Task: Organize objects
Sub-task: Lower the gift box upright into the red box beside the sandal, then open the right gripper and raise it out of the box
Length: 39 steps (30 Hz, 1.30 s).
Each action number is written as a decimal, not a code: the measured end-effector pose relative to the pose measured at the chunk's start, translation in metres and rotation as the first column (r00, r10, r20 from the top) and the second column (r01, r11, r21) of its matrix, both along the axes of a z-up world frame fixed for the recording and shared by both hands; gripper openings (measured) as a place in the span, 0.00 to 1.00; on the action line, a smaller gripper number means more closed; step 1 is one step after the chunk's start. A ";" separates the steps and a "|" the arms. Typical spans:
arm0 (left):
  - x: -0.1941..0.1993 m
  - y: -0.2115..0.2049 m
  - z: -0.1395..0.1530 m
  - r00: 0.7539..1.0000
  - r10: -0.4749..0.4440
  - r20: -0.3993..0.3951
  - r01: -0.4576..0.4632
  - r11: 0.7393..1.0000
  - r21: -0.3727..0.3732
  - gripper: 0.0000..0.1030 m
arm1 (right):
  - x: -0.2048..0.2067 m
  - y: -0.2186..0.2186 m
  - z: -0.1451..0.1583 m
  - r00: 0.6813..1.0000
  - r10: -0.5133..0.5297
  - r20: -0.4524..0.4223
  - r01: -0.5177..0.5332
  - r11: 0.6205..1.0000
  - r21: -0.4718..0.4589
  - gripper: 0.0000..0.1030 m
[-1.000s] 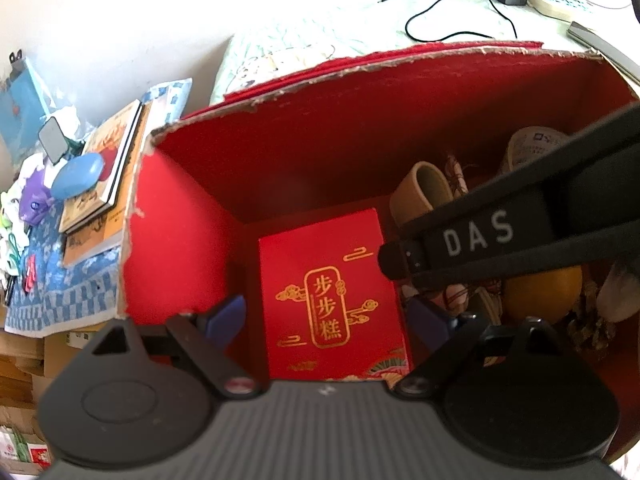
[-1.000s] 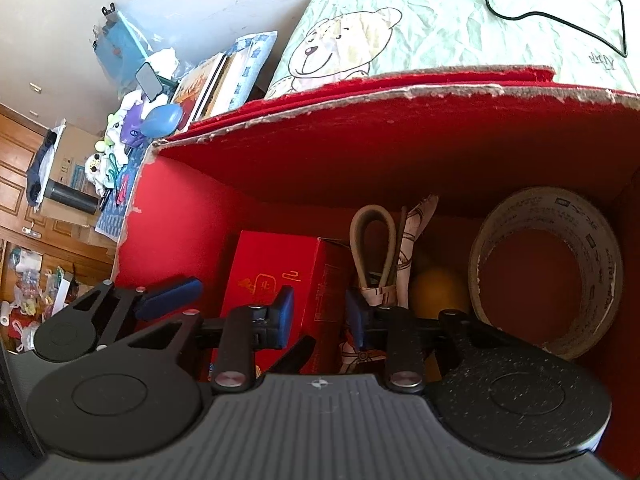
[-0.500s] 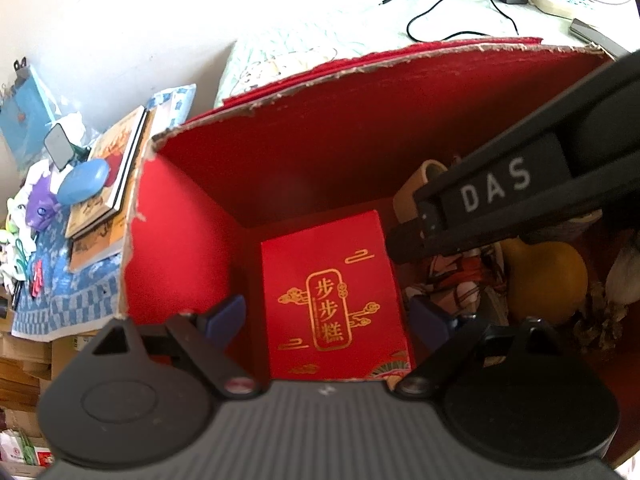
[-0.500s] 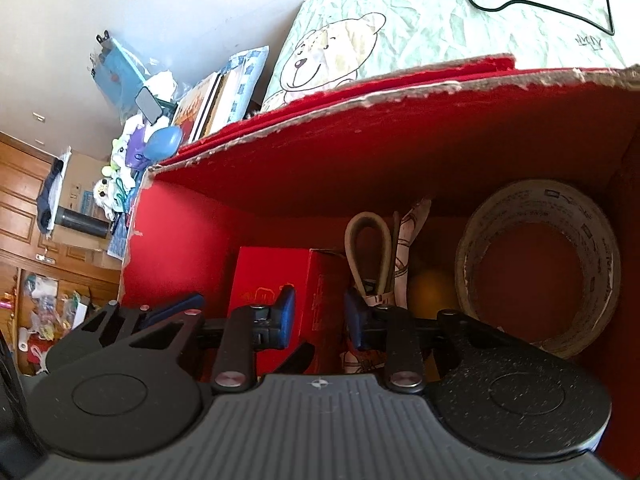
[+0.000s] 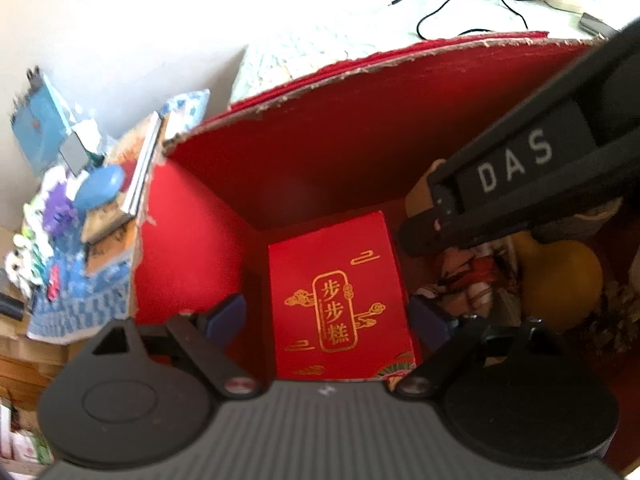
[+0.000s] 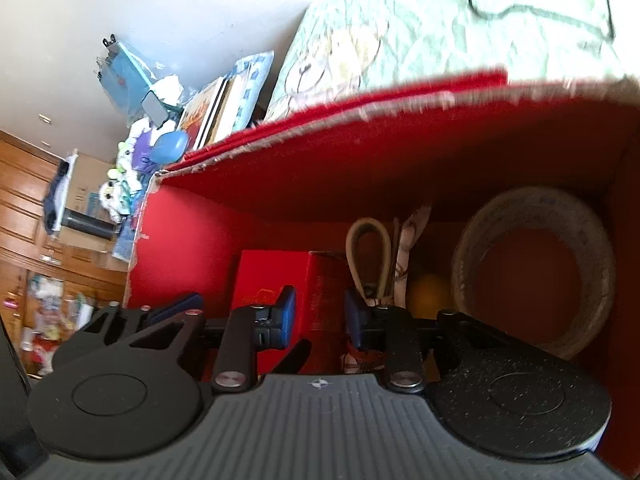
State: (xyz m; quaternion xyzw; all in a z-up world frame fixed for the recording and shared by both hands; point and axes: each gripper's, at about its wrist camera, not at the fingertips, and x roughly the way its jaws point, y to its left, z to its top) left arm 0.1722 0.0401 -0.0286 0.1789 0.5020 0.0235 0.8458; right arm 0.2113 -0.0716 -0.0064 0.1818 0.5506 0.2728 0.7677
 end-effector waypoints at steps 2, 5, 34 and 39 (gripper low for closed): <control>-0.002 -0.003 -0.001 1.000 -0.008 0.012 0.008 1.000 0.021 0.88 | -0.006 0.000 0.009 0.999 -0.011 0.047 0.012 0.999 -0.031 0.29; -0.001 -0.001 0.000 1.000 -0.008 0.009 0.009 1.000 -0.004 0.88 | -0.010 -0.007 0.015 0.996 -0.042 0.077 0.047 0.997 -0.065 0.30; -0.011 -0.005 0.005 0.996 -0.070 0.046 0.072 0.997 -0.031 0.88 | -0.075 -0.013 0.024 0.920 -0.248 0.303 0.331 0.906 -0.265 0.29; -0.012 -0.005 0.007 0.994 -0.097 0.053 0.099 0.995 -0.030 0.88 | -0.085 -0.014 0.024 0.899 -0.296 0.324 0.387 0.882 -0.268 0.29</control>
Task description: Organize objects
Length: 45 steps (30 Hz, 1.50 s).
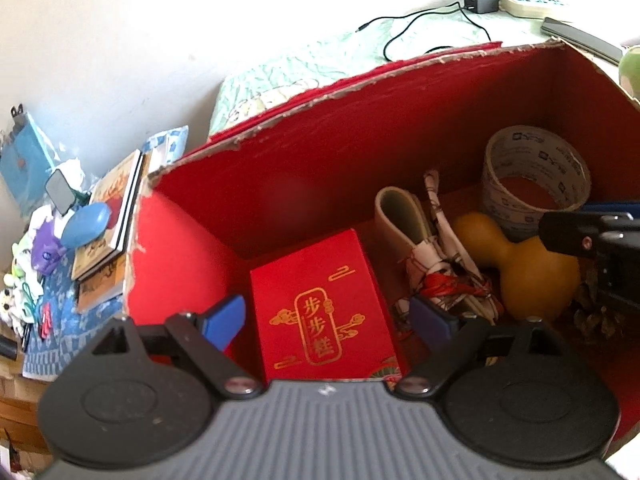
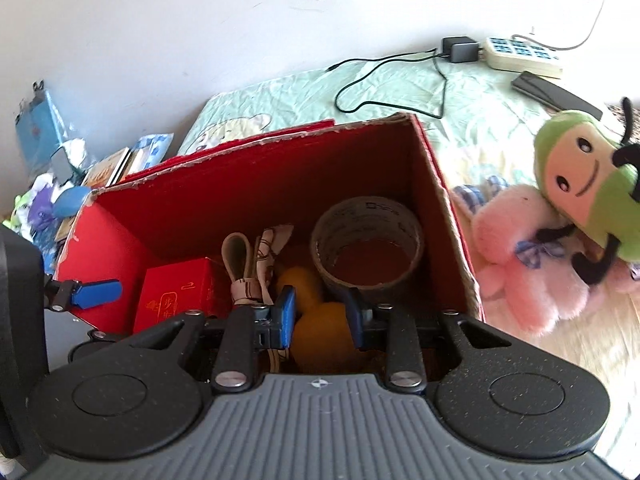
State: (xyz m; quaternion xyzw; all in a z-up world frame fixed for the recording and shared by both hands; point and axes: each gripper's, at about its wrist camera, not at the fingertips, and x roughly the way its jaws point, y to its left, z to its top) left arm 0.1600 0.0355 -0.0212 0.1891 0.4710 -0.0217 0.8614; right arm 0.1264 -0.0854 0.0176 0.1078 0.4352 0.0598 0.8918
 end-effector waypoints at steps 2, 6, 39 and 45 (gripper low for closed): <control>0.000 -0.001 0.000 1.000 -0.010 0.002 0.010 1.000 0.005 0.89 | -0.003 -0.001 -0.001 1.000 -0.015 -0.005 0.015 1.000 -0.001 0.29; -0.003 -0.001 0.004 1.000 -0.007 0.019 0.008 1.000 -0.009 0.89 | -0.010 0.000 0.002 0.999 -0.043 -0.001 0.043 0.999 -0.021 0.29; -0.105 0.036 0.086 0.999 0.030 -0.038 -0.040 0.960 -0.277 0.98 | -0.100 0.014 0.071 0.997 -0.053 0.058 0.058 0.994 -0.088 0.42; -0.116 0.026 0.073 0.997 0.049 -0.062 -0.060 0.976 -0.208 0.99 | -0.106 0.008 0.058 0.999 -0.050 0.015 0.051 0.996 -0.073 0.42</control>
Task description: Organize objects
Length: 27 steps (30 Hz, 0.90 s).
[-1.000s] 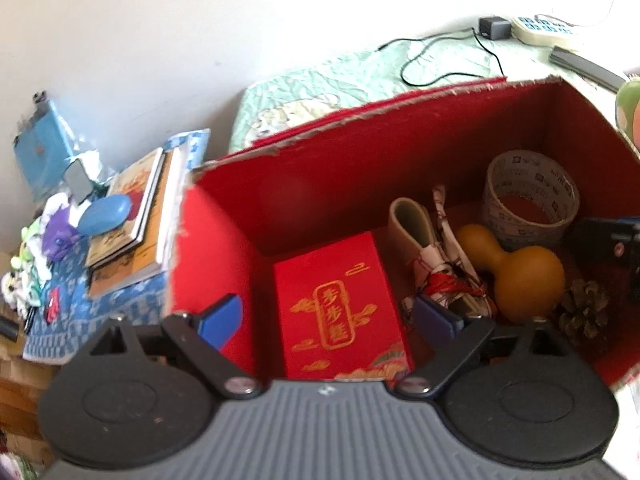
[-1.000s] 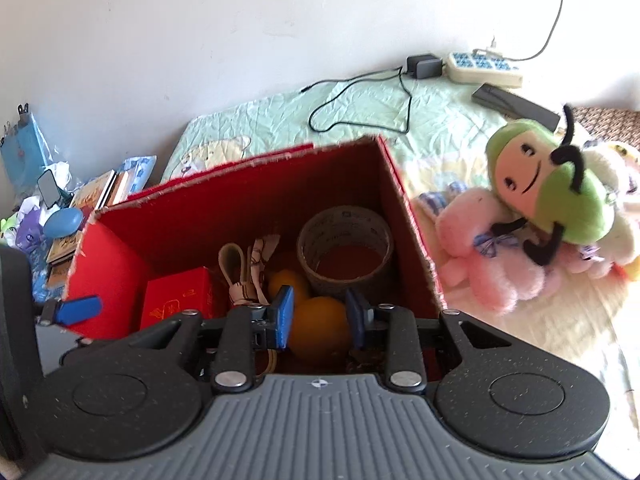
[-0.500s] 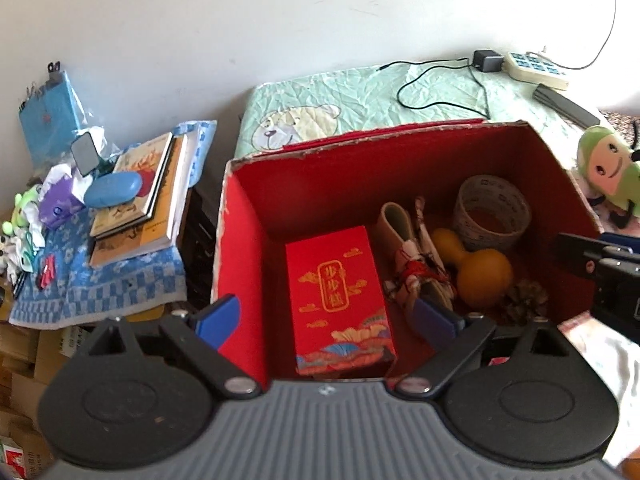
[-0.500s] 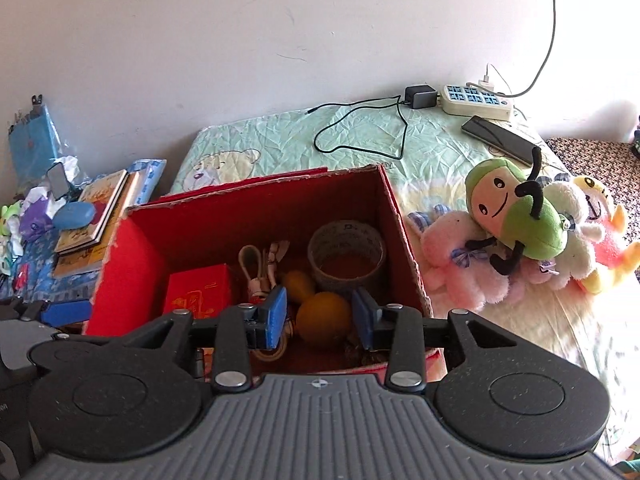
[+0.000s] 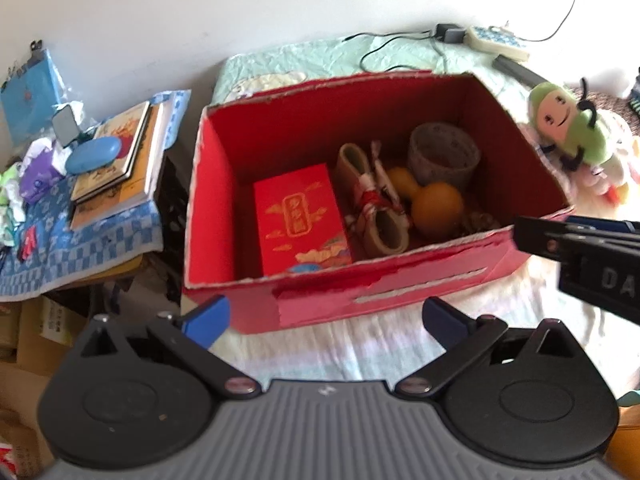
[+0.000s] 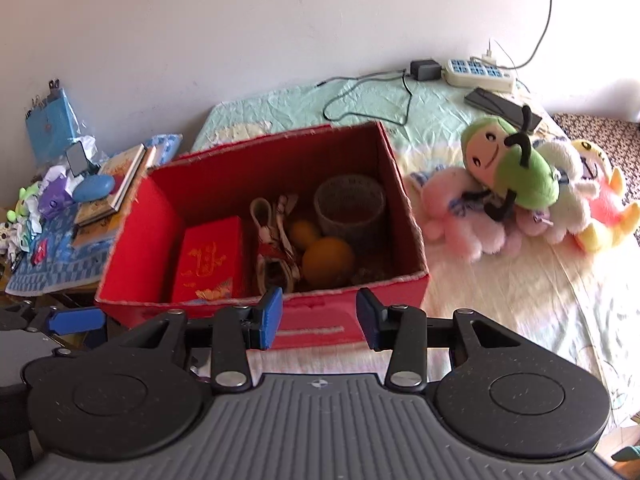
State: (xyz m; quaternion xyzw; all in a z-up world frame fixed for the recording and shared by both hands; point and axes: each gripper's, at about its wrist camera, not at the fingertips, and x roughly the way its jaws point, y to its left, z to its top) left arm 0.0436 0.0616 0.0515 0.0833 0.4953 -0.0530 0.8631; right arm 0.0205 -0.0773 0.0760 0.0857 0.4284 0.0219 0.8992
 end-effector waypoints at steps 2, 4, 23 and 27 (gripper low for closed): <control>0.004 0.001 -0.008 0.999 0.022 -0.043 -0.022 1.000 0.000 0.98 | 0.001 -0.003 -0.006 1.000 0.004 -0.019 -0.004 1.000 -0.001 0.42; 0.008 0.004 -0.015 0.995 0.039 -0.088 -0.041 0.999 -0.022 0.98 | 0.002 -0.004 -0.012 0.999 0.012 -0.044 -0.012 1.000 -0.001 0.42; 0.032 0.007 -0.004 0.993 0.052 -0.105 -0.047 0.998 0.053 0.98 | 0.026 0.001 -0.013 0.989 0.077 -0.129 -0.067 0.995 0.079 0.47; 0.037 0.002 0.014 0.999 0.015 -0.039 -0.013 0.998 0.054 0.98 | 0.033 -0.005 0.001 0.993 0.068 -0.102 -0.058 0.994 0.098 0.47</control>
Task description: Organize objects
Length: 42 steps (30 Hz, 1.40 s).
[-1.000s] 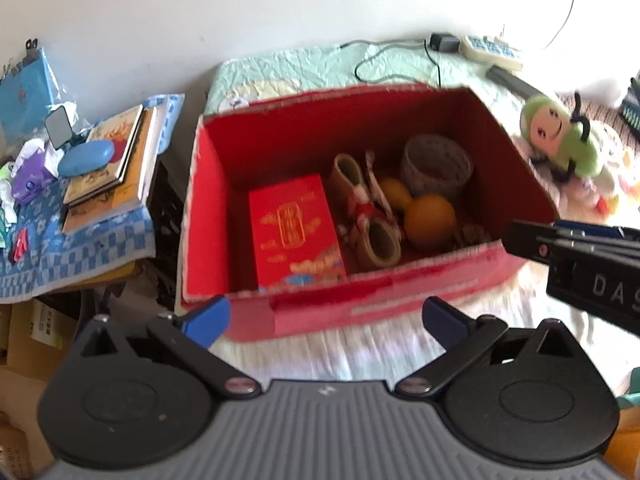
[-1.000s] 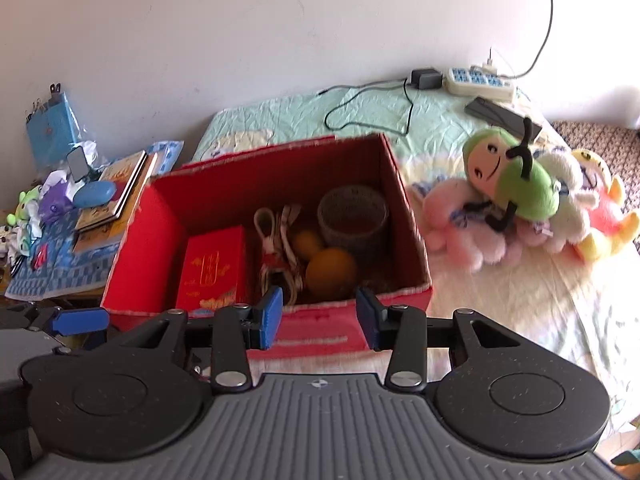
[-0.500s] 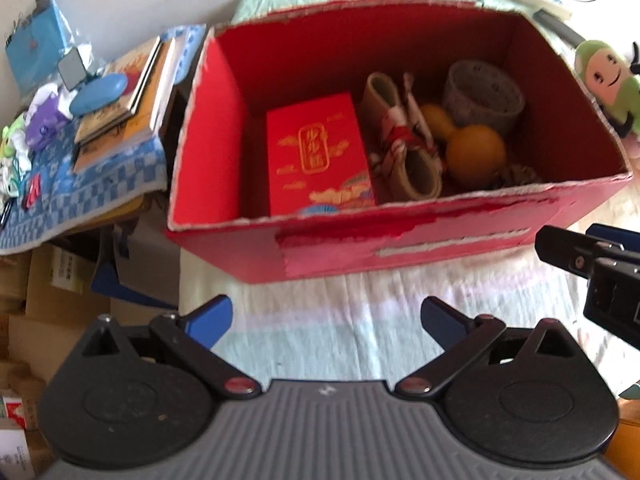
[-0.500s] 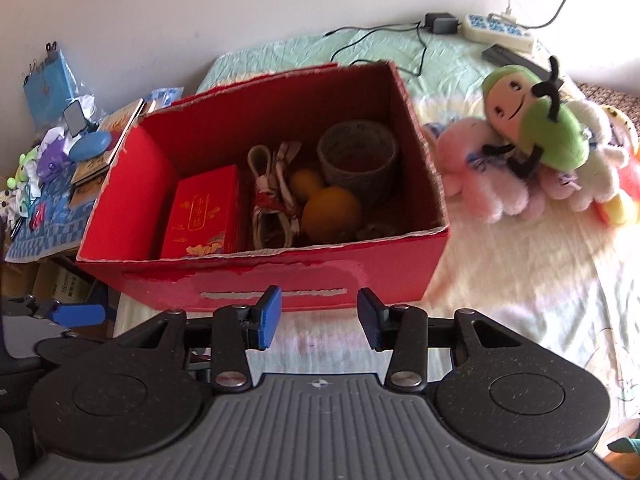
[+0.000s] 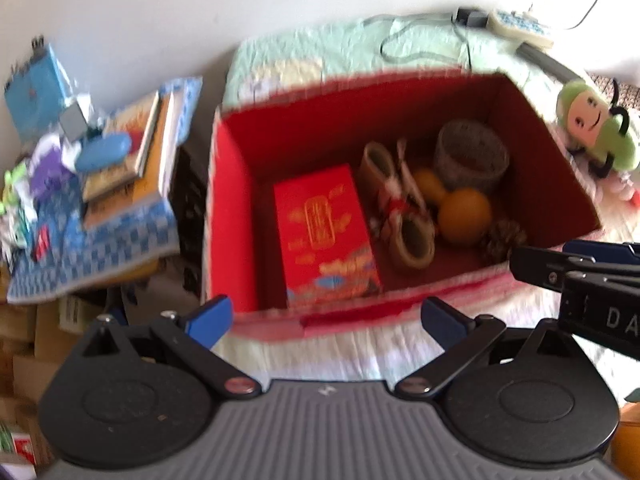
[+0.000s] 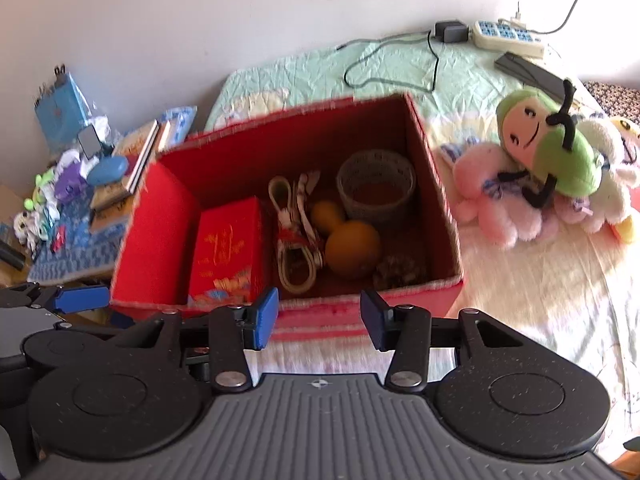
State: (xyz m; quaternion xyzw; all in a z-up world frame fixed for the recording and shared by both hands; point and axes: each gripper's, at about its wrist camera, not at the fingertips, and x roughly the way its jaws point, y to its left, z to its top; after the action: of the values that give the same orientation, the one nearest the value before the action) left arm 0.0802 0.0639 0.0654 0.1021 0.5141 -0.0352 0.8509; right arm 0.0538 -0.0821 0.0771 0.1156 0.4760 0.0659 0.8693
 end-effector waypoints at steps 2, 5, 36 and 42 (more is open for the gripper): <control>0.006 -0.003 0.008 0.999 -0.006 0.050 0.005 1.000 0.025 0.98 | 0.005 -0.003 0.007 1.000 -0.010 0.021 0.010 1.000 0.006 0.47; 0.021 -0.002 0.016 0.996 0.000 0.090 -0.001 1.000 0.017 0.98 | 0.015 -0.005 0.015 0.997 -0.037 0.066 0.038 0.999 -0.008 0.47; 0.063 -0.005 -0.018 0.982 0.123 0.145 -0.123 0.992 -0.004 0.99 | 0.054 -0.008 -0.005 0.983 -0.028 0.183 0.047 0.994 -0.101 0.47; 0.064 -0.004 -0.022 0.983 0.122 0.134 -0.122 0.992 -0.013 0.99 | 0.054 -0.008 -0.009 0.982 -0.031 0.184 0.051 0.993 -0.105 0.47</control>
State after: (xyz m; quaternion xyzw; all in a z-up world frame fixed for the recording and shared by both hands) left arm 0.1437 0.0599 0.0430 0.0705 0.4605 0.0226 0.8846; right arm 0.1082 -0.0905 0.0684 0.0711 0.3949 0.0322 0.9154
